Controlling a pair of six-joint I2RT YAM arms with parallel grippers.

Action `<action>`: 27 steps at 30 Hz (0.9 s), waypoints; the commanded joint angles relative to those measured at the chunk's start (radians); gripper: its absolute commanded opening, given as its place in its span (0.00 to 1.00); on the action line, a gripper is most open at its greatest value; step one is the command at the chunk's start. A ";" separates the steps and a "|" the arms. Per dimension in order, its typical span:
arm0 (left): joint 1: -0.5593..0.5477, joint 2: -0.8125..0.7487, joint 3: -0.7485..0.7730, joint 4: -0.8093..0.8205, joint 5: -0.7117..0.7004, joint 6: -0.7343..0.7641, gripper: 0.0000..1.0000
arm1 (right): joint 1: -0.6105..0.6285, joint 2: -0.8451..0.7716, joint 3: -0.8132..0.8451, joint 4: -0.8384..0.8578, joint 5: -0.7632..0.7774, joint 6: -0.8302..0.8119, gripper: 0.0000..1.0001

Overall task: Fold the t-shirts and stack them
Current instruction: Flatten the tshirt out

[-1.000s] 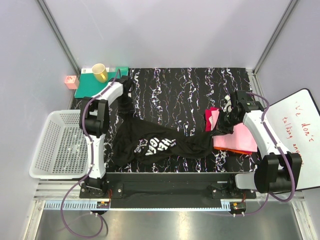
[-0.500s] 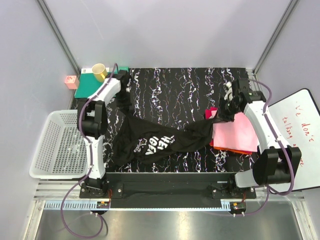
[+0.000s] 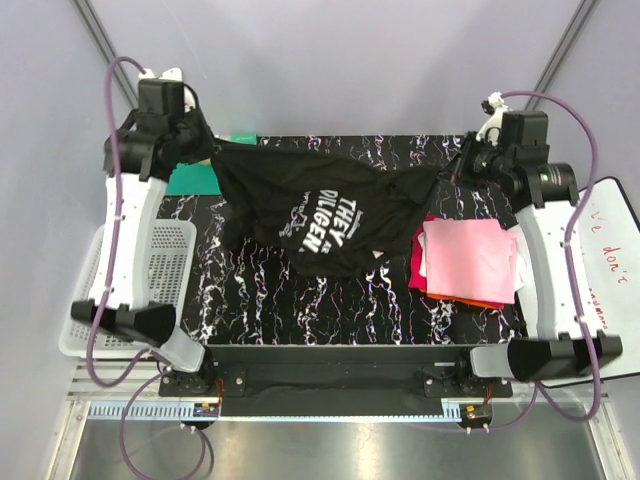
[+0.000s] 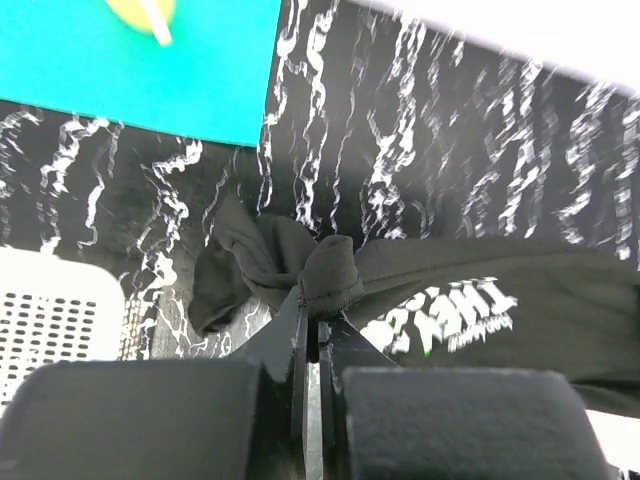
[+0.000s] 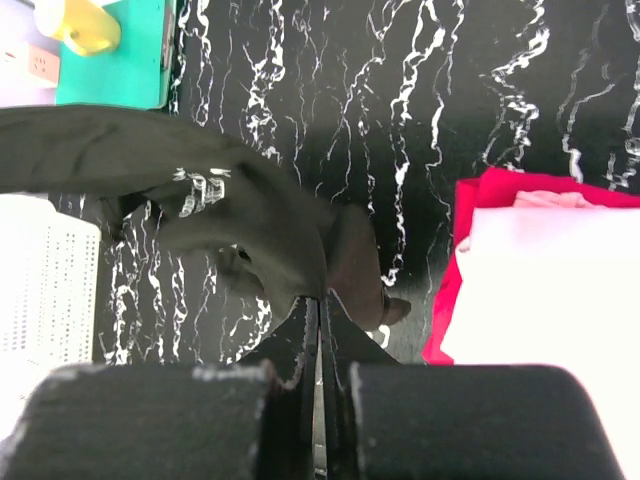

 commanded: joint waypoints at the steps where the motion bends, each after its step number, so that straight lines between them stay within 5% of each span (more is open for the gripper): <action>1: 0.005 -0.130 -0.133 -0.001 -0.039 -0.035 0.00 | 0.004 -0.152 -0.122 0.046 0.044 0.004 0.00; 9: 0.004 -0.329 -0.631 0.019 0.056 -0.100 0.00 | 0.004 -0.228 -0.605 -0.008 -0.004 0.214 0.00; 12: 0.004 -0.370 -0.741 0.034 0.070 -0.102 0.00 | 0.002 -0.209 -0.668 -0.014 0.017 0.224 0.20; 16: 0.002 -0.364 -0.787 0.043 0.139 -0.090 0.00 | 0.002 -0.177 -0.661 -0.008 0.063 0.201 0.45; 27: 0.004 -0.298 -0.758 0.039 0.143 -0.056 0.00 | 0.008 -0.024 -0.570 -0.075 -0.136 0.132 0.49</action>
